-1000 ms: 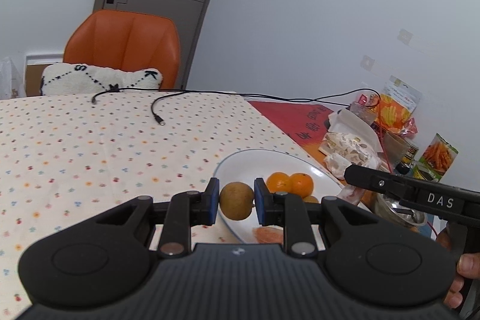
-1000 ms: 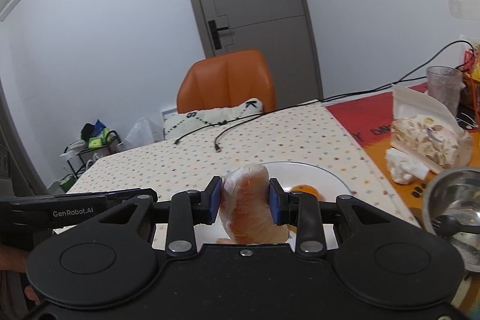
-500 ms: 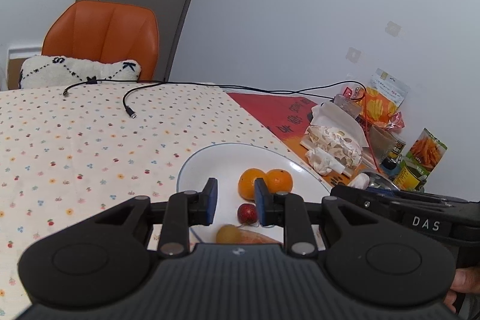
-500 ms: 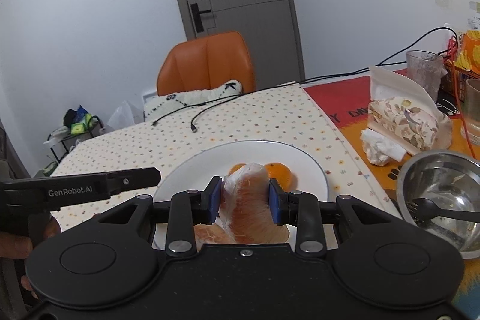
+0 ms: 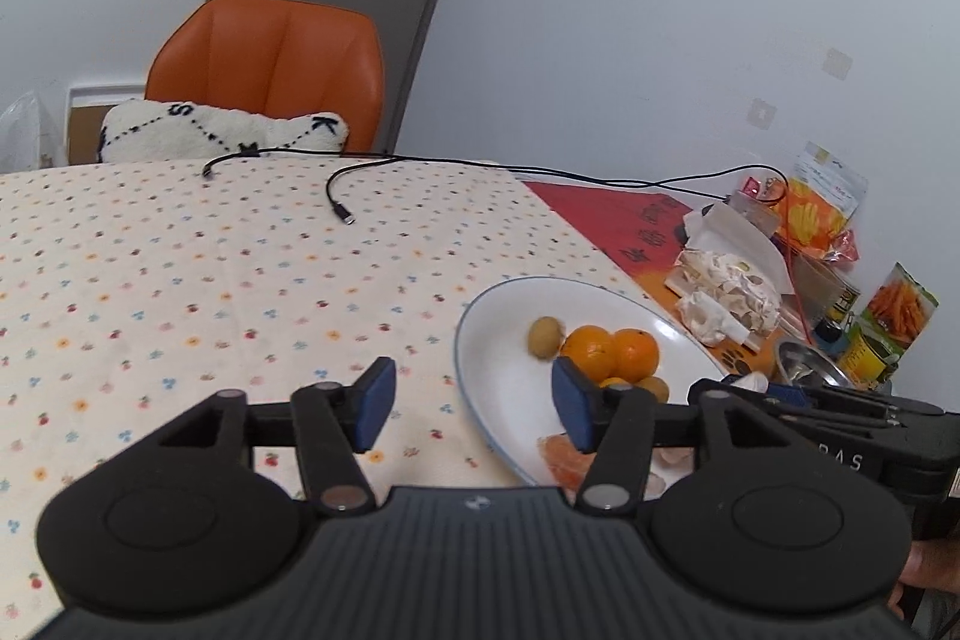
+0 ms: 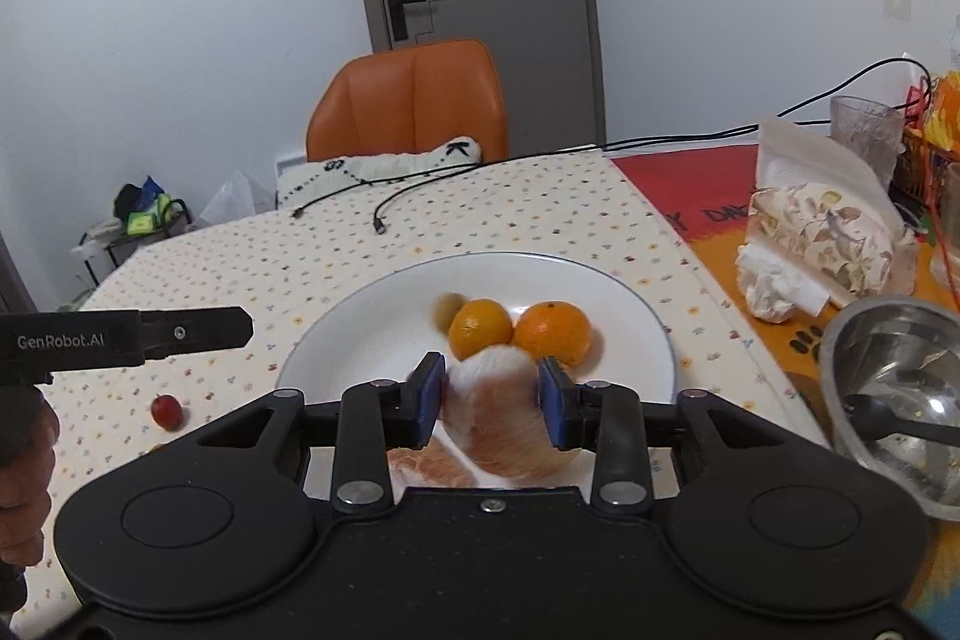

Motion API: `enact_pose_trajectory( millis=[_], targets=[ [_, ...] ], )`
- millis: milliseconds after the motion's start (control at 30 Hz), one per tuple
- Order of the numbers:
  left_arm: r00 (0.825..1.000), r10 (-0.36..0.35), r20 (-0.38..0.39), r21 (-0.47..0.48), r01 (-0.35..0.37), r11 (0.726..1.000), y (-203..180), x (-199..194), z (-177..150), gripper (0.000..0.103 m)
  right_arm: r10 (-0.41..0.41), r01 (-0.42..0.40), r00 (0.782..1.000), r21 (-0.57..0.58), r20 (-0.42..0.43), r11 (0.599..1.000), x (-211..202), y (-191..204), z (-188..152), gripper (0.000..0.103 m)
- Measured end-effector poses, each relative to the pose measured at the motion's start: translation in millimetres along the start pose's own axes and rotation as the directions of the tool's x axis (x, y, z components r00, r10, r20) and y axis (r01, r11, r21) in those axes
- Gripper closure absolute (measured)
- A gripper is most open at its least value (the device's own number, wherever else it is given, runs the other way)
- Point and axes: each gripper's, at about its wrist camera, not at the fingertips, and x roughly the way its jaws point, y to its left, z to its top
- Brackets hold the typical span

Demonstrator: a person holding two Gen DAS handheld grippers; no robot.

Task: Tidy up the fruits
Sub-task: 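Open the left tool to drop the brown fruit while the right tool releases the pomelo segment, then withdraw both tools toward the red plum and the kumquat on the table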

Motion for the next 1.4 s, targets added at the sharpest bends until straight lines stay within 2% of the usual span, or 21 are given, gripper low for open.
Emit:
enact_pose_trajectory(
  millis=[167, 300, 533, 700, 1400],
  targets=[
    [1.000, 0.021, 0.001, 0.007, -0.021, 1.000, 2, -6, -3, 0.030, 0.018, -0.018, 1.000, 0.013, 0.006, 1.000, -1, 1, 1, 0.061],
    [0.999, 0.039, 0.004, 0.009, -0.039, 0.999, 4, -11, -4, 0.025, 0.039, -0.039, 0.999, 0.027, 0.020, 0.999, -5, 3, 3, 0.060],
    [0.998, 0.069, 0.009, 0.014, -0.069, 0.997, 11, -20, -4, 0.024, 0.098, -0.099, 0.995, 0.029, 0.034, 0.995, -8, 14, 7, 0.059],
    [0.996, 0.087, 0.007, 0.008, -0.087, 0.996, 16, -25, -7, 0.024, 0.138, -0.139, 0.990, 0.034, 0.033, 0.990, -9, 19, 6, 0.055],
    [0.991, 0.136, -0.012, -0.012, -0.136, 0.991, 38, -41, -26, 0.024, 0.257, -0.257, 0.966, 0.007, -0.031, 0.966, -1, 50, -7, 0.052]
  ],
)
